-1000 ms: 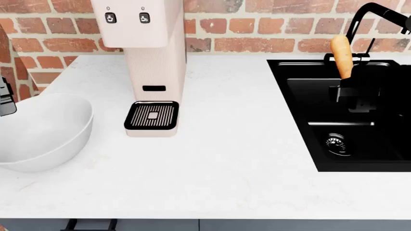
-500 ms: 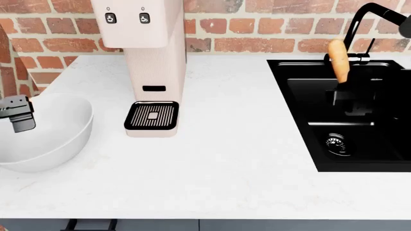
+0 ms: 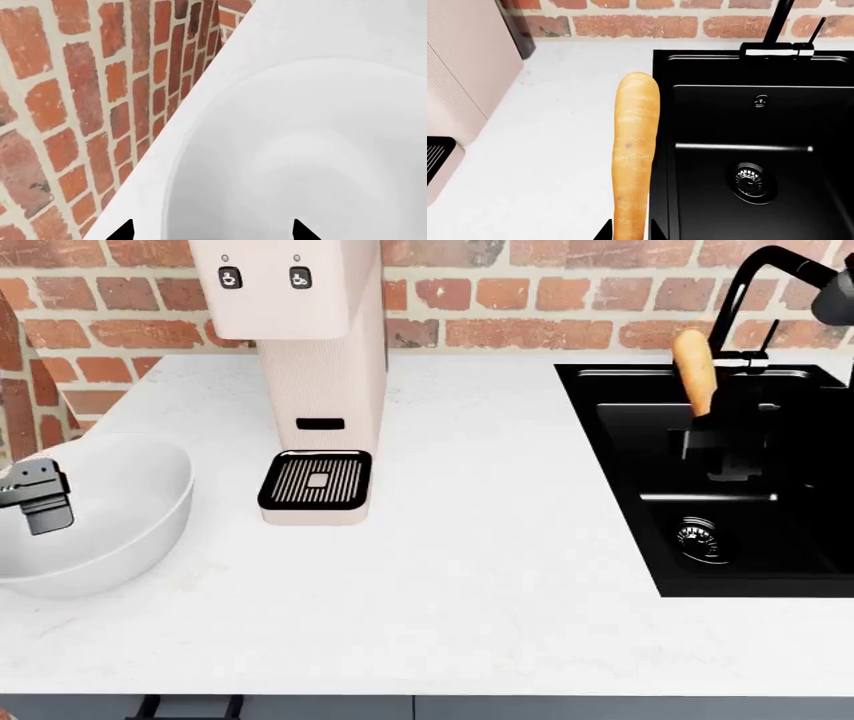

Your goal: Place the two vegetables and bowl onto the tray for setting up a vegetable dip station.

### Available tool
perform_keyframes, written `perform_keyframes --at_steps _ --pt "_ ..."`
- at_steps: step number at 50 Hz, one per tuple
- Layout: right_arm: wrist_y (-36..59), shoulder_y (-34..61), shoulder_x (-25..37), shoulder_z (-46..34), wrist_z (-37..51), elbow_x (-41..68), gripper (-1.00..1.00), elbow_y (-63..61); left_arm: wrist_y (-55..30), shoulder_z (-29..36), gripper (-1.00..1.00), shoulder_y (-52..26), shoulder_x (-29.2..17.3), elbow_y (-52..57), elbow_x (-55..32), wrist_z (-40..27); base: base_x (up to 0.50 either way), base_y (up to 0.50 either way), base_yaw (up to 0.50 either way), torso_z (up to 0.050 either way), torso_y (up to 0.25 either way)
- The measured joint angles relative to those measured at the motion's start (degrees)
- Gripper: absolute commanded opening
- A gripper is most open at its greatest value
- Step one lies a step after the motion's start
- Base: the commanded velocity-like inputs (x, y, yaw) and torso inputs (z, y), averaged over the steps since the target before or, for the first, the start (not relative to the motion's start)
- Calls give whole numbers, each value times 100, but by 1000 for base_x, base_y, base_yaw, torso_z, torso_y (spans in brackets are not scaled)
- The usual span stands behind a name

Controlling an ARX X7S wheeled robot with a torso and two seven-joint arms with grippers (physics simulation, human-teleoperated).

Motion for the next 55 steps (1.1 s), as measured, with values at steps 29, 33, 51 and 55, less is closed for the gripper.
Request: perform_keyframes --at_steps 29,33,51,55 --pt "-61 -145 -60 -64 -56 -81 -100 72 725 100 -100 725 61 -198 311 584 0 0 0 0 0" --pt "-67 -161 -53 -66 -58 -81 -100 72 832 68 -100 753 89 -233 391 648 3 0 -1 0 0" --pt "-120 -206 34 -47 -29 -34 -100 -2 1260 -167 -100 778 -194 99 388 727 0 0 0 0 0" --pt "-138 -214 75 -32 -22 -12 -100 -36 1319 -244 -100 740 -279 222 363 781 0 0 0 0 0"
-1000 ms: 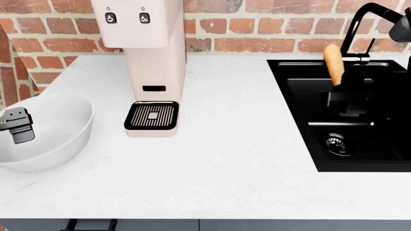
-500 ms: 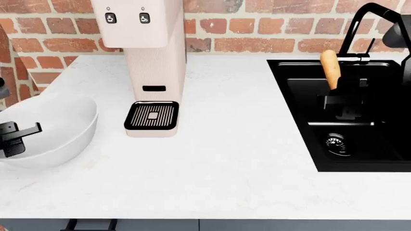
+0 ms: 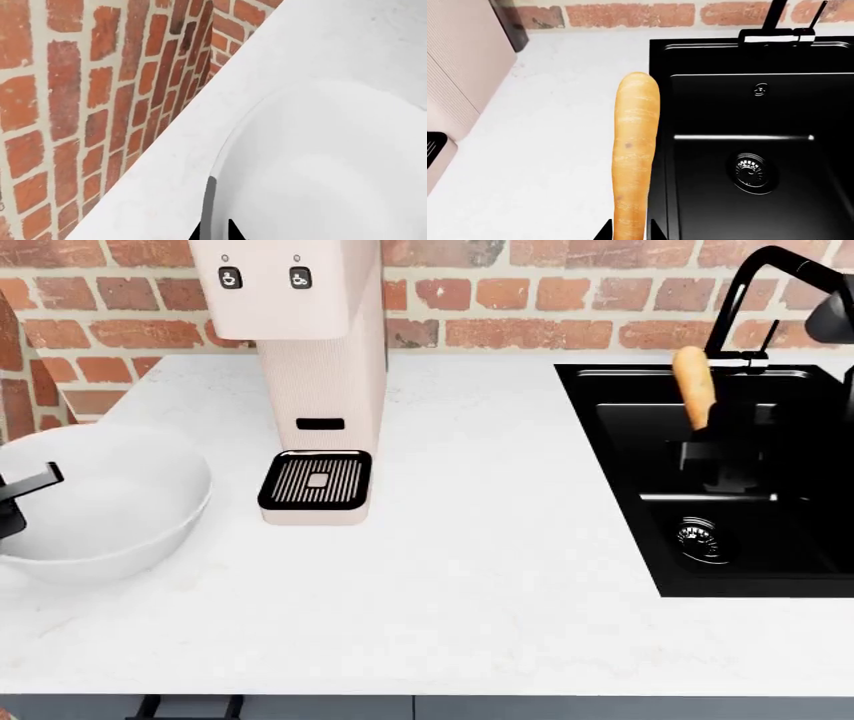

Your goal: Place the two vegetables and bowl onto the tray for setting up a vegetable dip station.

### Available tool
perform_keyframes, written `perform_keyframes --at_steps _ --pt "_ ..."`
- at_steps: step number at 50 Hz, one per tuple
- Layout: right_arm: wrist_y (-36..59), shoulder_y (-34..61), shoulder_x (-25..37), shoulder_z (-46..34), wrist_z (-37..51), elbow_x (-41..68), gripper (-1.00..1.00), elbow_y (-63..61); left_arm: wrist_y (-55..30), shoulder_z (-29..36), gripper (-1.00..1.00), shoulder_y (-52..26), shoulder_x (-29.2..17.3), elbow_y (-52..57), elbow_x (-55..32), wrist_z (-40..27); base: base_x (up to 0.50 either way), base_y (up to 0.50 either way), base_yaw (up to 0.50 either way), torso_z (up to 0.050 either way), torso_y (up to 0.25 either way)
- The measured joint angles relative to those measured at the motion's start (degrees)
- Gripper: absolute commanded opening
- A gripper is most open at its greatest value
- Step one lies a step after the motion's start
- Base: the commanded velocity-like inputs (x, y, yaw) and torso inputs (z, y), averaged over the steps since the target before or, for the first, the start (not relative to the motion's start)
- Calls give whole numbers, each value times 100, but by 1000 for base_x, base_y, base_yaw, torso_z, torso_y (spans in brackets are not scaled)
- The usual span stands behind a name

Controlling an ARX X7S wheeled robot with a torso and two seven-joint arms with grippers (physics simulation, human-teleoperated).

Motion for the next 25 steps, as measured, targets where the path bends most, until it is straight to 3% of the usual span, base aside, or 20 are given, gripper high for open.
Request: perform_keyframes --at_steps 25 --pt "-354 -59 432 286 25 208 -100 -516 258 -466 -100 -174 -674 861 -408 413 0 0 0 0 0"
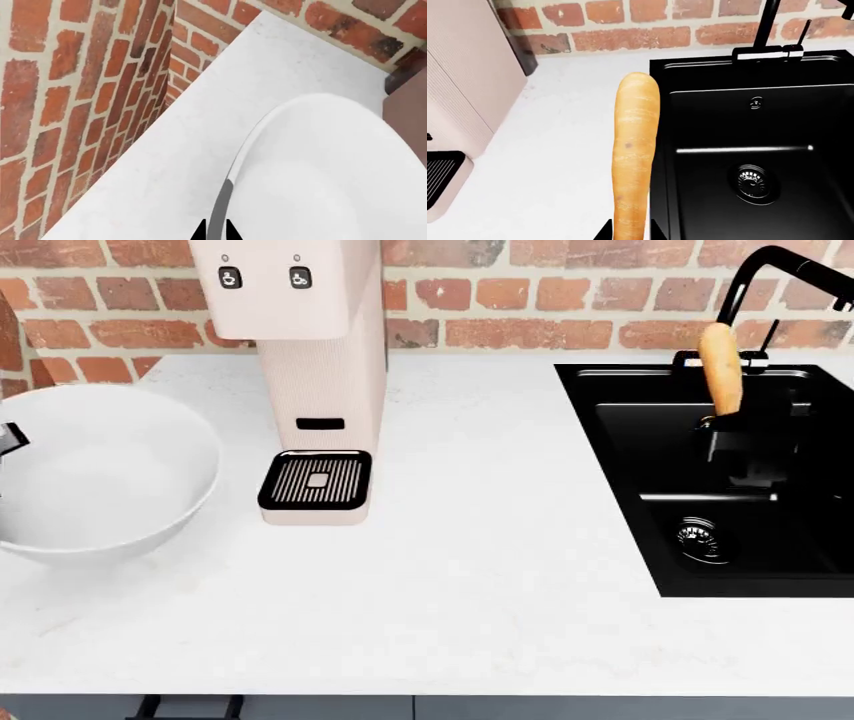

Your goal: Place the two vegetables and bowl onto the tray for setting up a vegetable dip station.

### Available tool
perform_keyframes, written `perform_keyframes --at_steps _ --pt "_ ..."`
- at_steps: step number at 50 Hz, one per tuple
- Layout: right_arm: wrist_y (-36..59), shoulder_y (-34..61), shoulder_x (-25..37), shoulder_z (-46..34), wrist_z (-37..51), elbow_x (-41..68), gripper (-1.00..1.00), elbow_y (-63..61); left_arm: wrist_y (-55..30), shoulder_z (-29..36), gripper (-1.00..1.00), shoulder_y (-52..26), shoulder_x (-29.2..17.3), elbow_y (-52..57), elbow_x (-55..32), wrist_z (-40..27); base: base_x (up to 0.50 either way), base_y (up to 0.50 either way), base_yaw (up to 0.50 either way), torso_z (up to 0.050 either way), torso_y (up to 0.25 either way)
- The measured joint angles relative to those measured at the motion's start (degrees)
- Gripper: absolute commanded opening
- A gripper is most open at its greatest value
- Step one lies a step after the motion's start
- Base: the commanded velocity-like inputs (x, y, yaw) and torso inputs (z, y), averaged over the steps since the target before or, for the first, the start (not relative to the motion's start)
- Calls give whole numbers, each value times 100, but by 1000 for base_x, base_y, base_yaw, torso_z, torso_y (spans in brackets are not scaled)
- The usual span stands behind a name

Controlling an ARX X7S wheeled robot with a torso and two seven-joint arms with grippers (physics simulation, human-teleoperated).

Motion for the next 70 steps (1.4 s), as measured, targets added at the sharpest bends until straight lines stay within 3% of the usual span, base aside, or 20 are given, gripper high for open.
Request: perform_keyframes --at_steps 16,33,50,70 --pt "-327 -33 461 331 -93 56 -100 -572 -305 -330 -100 -310 -389 432 -344 -53 -13 6 0 0 1" --pt "-520 -60 726 541 -191 59 -100 -955 -748 -596 -100 -641 -539 657 -570 -249 -441 54 0 0 1" --pt "-865 -249 885 670 -374 -81 -100 -1099 -918 -682 -100 -764 33 595 -510 -147 -46 -383 0 1 0" --pt "-1019 -336 1016 768 -431 -49 -100 -1186 -947 -756 -100 -814 321 600 -534 -20 -70 -500 0 0 0"
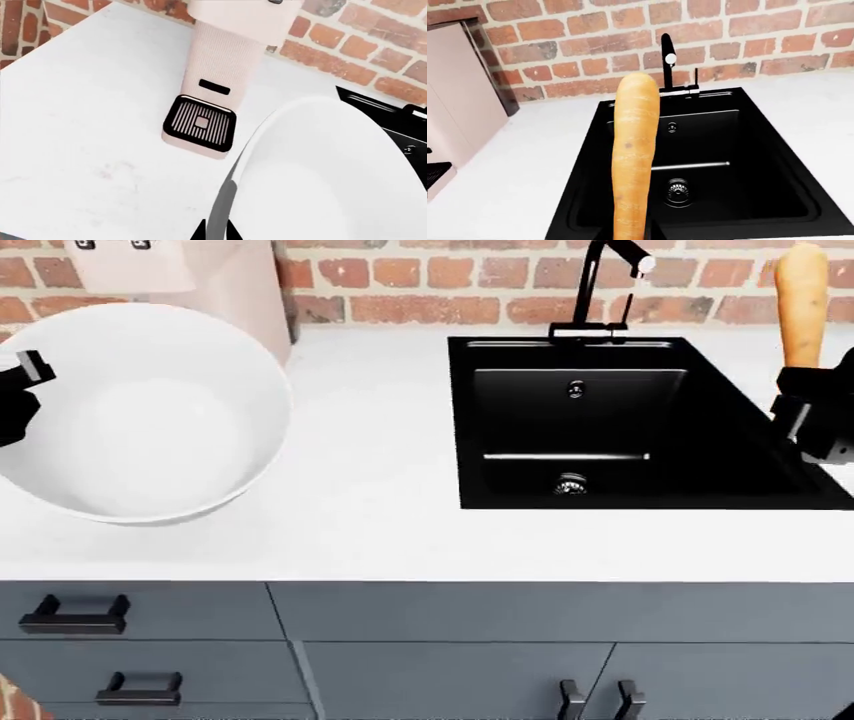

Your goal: Place the two vegetables and bowl onto the tray for setting up a vegetable dip station.

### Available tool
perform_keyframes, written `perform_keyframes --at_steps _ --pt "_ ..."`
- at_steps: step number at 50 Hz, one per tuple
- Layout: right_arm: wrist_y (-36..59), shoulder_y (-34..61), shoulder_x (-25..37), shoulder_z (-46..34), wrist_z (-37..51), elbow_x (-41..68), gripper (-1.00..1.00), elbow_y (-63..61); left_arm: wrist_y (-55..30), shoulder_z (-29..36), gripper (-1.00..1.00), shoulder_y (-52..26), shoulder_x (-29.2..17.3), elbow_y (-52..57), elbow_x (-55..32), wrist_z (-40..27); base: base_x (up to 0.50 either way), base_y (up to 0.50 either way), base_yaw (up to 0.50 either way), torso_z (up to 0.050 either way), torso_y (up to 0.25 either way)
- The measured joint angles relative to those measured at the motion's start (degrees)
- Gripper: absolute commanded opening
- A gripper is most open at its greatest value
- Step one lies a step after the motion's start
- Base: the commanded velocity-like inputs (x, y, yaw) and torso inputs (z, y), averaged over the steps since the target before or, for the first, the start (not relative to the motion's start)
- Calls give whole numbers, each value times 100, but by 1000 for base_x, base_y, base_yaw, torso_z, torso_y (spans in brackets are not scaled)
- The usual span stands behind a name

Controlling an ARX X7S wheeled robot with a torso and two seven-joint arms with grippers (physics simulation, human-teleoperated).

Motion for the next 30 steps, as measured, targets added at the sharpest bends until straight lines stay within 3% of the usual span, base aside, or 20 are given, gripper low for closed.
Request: perform_keyframes --at_steps 30 --pt "-170 -161 180 100 -150 -8 -100 -108 182 -86 -100 27 439 -80 98 175 -71 -500 0 0 0"
